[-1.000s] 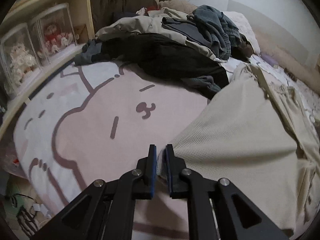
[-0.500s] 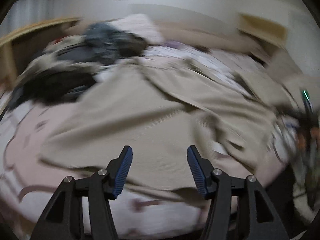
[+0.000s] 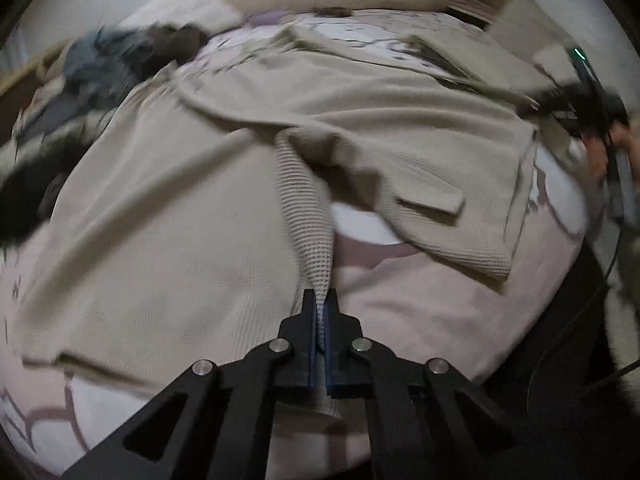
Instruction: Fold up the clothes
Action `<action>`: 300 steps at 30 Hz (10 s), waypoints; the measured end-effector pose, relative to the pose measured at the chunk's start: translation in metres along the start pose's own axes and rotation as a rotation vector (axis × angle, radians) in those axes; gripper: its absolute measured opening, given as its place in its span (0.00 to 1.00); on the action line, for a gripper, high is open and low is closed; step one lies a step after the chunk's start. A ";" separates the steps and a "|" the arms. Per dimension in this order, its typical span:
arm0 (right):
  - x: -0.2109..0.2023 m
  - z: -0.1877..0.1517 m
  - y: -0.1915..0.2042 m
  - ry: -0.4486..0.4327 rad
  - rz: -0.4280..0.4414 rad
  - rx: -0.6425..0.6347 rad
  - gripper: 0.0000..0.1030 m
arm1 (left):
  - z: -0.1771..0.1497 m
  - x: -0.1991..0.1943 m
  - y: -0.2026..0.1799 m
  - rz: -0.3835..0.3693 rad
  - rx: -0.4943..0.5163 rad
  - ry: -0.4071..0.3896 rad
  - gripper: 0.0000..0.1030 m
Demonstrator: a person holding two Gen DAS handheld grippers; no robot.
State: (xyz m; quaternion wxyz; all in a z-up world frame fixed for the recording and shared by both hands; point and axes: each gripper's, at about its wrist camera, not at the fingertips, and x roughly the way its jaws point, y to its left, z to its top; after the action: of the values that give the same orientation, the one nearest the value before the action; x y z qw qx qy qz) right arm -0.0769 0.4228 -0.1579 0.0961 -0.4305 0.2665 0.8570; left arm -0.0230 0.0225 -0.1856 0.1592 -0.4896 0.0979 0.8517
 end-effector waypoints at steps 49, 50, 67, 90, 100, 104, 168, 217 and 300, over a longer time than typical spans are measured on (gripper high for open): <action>-0.001 -0.013 -0.028 0.025 -0.166 -0.138 0.08 | -0.005 0.010 -0.101 -0.305 0.205 0.195 0.04; 0.001 -0.016 -0.034 0.022 -0.148 -0.122 0.08 | -0.004 0.009 -0.100 -0.325 0.195 0.190 0.04; -0.067 0.008 0.040 -0.171 -0.175 -0.300 0.78 | 0.031 -0.074 0.051 -0.259 -0.104 -0.101 0.64; 0.225 0.133 0.300 0.047 0.035 -0.909 0.68 | -0.058 -0.039 0.290 0.173 -0.751 -0.163 0.64; 0.254 0.139 0.309 0.075 -0.075 -0.899 0.22 | -0.054 -0.034 0.285 0.137 -0.781 -0.200 0.70; 0.279 0.142 0.301 0.052 -0.152 -0.847 0.22 | -0.048 -0.036 0.287 0.113 -0.780 -0.203 0.70; -0.012 -0.049 0.237 0.133 0.206 -0.730 0.81 | -0.041 -0.038 0.276 0.139 -0.677 -0.037 0.12; -0.019 0.047 0.083 0.085 0.370 -0.021 0.03 | -0.034 -0.059 0.176 -0.020 -0.657 -0.141 0.45; -0.071 -0.046 -0.011 0.056 0.289 0.039 0.81 | -0.044 -0.090 0.212 0.229 -0.690 -0.210 0.38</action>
State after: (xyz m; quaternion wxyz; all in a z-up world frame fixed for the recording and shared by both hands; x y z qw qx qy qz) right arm 0.0026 0.4115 -0.1281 -0.0275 -0.4093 0.3448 0.8443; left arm -0.0229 -0.2043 -0.1281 -0.1022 -0.4101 -0.1576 0.8925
